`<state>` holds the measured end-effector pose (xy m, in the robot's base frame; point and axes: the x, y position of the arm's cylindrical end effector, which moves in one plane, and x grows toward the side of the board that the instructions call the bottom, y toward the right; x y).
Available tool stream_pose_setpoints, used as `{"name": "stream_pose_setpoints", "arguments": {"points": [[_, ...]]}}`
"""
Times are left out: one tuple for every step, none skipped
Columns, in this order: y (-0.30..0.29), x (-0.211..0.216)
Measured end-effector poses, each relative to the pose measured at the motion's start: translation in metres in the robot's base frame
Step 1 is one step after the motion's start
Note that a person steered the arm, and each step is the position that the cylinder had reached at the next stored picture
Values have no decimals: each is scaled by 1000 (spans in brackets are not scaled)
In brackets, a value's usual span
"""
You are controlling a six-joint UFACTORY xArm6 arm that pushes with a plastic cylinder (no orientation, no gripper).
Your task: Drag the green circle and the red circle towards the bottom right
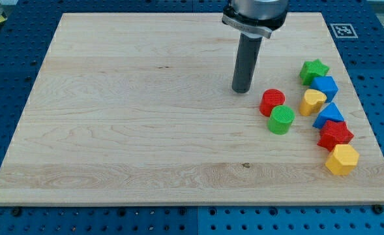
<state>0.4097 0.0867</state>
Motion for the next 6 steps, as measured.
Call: {"name": "stream_pose_setpoints", "arguments": {"points": [[20, 1], [34, 9], [35, 25], [38, 50], [38, 69], [39, 86]]}}
